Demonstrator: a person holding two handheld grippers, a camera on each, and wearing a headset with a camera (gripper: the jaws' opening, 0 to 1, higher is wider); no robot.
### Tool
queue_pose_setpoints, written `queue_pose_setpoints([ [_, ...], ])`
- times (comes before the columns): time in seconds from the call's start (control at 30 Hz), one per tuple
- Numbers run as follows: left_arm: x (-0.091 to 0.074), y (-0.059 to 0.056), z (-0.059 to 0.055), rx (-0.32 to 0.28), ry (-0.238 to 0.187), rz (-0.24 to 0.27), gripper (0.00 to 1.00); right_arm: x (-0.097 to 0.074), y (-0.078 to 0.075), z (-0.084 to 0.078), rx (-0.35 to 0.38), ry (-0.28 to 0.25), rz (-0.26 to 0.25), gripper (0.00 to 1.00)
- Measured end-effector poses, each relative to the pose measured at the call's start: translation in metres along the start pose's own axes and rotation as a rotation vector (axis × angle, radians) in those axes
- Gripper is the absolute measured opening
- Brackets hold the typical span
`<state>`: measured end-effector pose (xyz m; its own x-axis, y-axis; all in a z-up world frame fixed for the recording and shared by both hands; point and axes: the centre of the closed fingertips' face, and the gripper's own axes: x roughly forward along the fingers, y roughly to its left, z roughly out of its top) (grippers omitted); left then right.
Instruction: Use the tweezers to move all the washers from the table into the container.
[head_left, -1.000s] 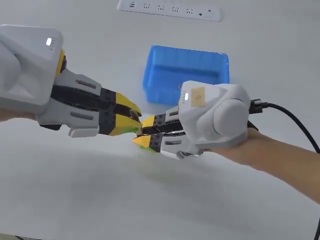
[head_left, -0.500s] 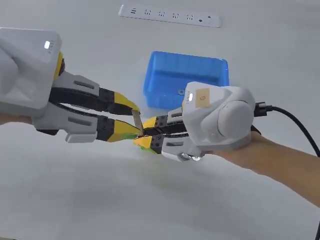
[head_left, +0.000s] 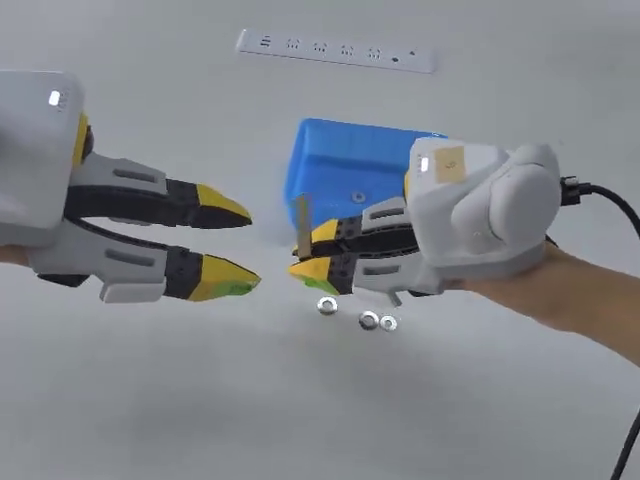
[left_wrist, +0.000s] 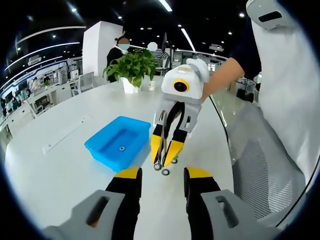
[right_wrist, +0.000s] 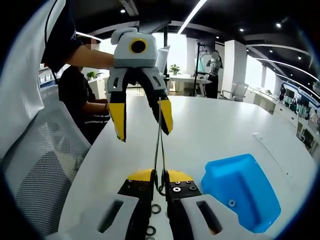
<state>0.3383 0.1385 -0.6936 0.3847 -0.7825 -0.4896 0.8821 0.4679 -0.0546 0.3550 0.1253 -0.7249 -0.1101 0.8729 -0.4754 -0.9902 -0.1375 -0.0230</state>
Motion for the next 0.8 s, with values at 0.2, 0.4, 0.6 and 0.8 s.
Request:
queue_pose_setpoints([
  [0.2, 0.001, -0.001, 0.004, -0.009, -0.017, 0.001, 0.53, -0.026, -0.008, 0.014, -0.02, -0.001, 0.002, 0.09],
  [0.4, -0.001, 0.005, 0.005, 0.022, -0.009, 0.052, 0.6, -0.049, -0.039, 0.037, -0.06, -0.026, -0.079, 0.09],
  [0.6, -0.006, 0.008, 0.003, -0.006, -0.014, 0.067, 0.69, -0.058, -0.081, 0.04, -0.053, -0.041, -0.145, 0.09],
  [0.8, -0.012, 0.013, -0.001, -0.022, -0.008, 0.098, 0.79, -0.049, -0.113, 0.02, -0.046, -0.002, -0.193, 0.09],
])
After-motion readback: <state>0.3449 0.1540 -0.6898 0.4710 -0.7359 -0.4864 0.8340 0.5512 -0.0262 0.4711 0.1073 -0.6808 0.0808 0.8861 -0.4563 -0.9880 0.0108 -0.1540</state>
